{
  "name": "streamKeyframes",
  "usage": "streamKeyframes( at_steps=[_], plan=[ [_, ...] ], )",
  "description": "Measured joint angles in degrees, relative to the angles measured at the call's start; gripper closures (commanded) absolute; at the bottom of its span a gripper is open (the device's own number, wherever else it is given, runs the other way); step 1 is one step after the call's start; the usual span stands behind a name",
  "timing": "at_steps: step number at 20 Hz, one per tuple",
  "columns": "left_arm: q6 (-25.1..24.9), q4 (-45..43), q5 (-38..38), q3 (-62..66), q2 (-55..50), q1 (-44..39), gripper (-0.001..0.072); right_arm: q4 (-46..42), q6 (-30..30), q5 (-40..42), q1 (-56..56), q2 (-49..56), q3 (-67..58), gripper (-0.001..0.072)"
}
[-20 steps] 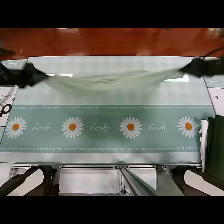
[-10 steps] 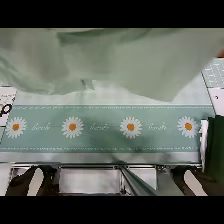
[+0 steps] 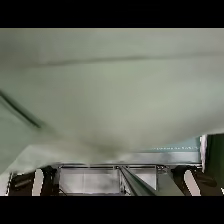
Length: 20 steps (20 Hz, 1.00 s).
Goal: Fold the shirts.
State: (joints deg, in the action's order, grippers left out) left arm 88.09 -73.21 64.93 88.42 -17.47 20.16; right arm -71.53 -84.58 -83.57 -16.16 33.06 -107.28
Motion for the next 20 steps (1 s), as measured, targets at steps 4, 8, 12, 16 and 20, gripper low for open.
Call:
streamKeyframes(
  at_steps=[4, 8, 12, 16, 20],
  plan=[
    [1.9, -1.2, 1.0, -8.8, -3.1, -1.4, 0.0685, 3.8, -0.5, 1.0, 0.0, -0.7, 13.2, 0.0686],
    [-0.4, 5.8, -3.3, -19.3, -12.9, -2.1, 0.0685, 6.4, 1.9, 8.8, 0.0, 3.8, 29.4, 0.0686],
    [-5.2, 12.9, -11.0, -24.3, -30.0, -4.8, 0.0685, 10.2, 6.7, 16.9, 0.2, 17.7, 37.0, 0.0686],
    [-7.1, 17.7, -21.3, -23.3, -48.5, -8.2, 0.0685, 16.5, 10.8, 26.5, 0.3, 34.9, 38.1, 0.0686],
    [-7.8, 21.2, -28.2, -17.1, -65.0, -10.2, 0.0685, 22.6, 12.6, 32.7, 0.3, 50.7, 33.0, 0.0686]
  ],
)
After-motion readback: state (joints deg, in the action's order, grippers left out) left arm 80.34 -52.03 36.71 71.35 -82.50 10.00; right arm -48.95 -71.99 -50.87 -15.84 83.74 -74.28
